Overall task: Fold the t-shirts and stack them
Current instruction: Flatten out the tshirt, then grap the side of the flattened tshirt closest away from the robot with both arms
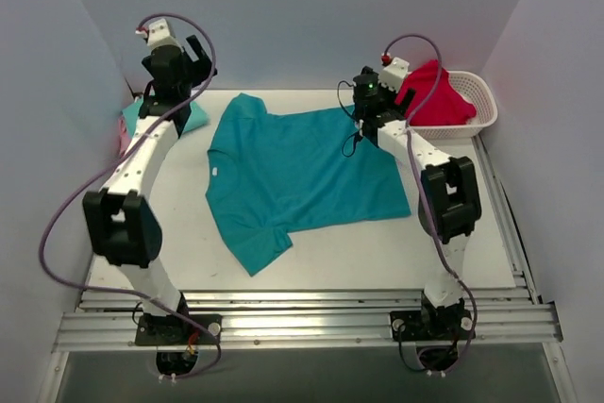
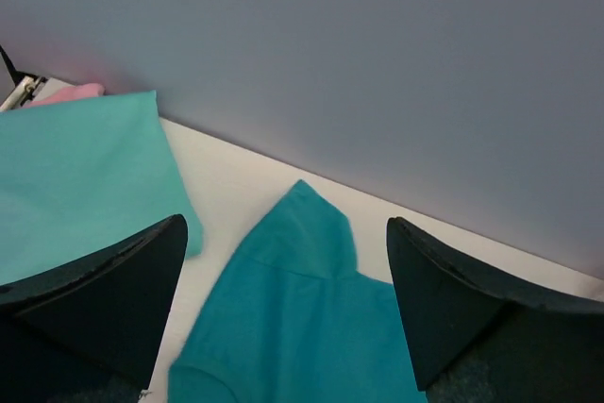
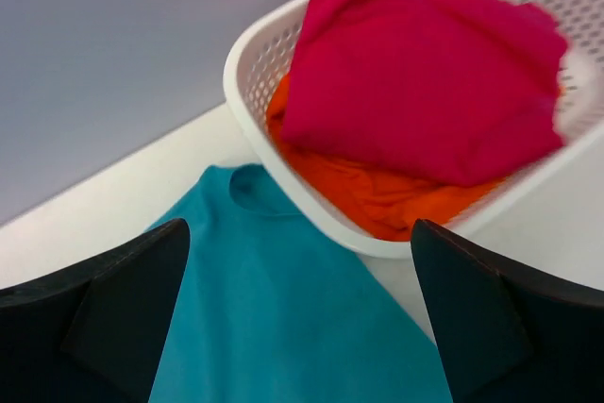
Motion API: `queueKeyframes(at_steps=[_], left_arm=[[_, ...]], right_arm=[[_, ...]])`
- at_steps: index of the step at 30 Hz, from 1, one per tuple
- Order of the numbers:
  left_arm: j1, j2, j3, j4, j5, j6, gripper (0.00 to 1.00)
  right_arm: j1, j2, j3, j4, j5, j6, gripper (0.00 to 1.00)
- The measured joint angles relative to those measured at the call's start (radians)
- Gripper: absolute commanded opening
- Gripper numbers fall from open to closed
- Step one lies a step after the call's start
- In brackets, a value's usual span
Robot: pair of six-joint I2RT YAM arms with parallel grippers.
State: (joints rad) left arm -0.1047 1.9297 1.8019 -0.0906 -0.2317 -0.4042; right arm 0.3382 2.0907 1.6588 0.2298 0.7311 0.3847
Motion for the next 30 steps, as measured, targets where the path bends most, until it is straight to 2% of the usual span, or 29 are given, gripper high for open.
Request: queueKeyframes(at_steps=[3, 6, 10, 11, 13, 16, 23, 27, 30], left_arm=[[-0.085, -0.32, -0.298, 0.112, -0.06, -0.03, 0.96], [-0.211, -0.524, -0.547, 0.163, -0.106, -0.083, 0.99], [-0.314, -0.608, -0.829, 0.131, -0.162, -0.194, 1.0], [-0.337, -0.616, -0.899, 0.106, -0.181, -0.227, 0.95], [-0.4, -0.64, -1.054, 0.047, -0.222, -0.304, 0.94], [-0.506, -0.734, -1.222, -0.054, -0.274, -0.414, 0.93], [-0.72, -1.111, -1.384, -0.253, -0.381, -0.675, 0.89], [-0.789, -1.235, -1.426, -0.344, -0.387, -0.772, 0.88], [-0.838, -1.244, -1.431, -0.393, -0.388, -0.827, 0.88]], right_arm=[[0.039, -0.199, -0.163, 0.059, 0.064, 0.011, 0.99], [0.11, -0.38, -0.349, 0.098, 0.083, 0.062, 1.0], [0.23, -0.533, -0.63, 0.096, 0.119, 0.194, 1.0], [0.271, -0.558, -0.704, 0.086, 0.134, 0.238, 1.0], [0.356, -0.588, -0.83, 0.007, 0.171, 0.351, 1.0], [0.443, -0.624, -0.914, -0.117, 0.176, 0.497, 1.0], [0.731, -0.87, -0.942, -0.361, 0.283, 0.797, 1.0], [0.771, -0.904, -0.966, -0.438, 0.293, 0.877, 1.0], [0.777, -0.887, -0.967, -0.489, 0.303, 0.909, 1.0]])
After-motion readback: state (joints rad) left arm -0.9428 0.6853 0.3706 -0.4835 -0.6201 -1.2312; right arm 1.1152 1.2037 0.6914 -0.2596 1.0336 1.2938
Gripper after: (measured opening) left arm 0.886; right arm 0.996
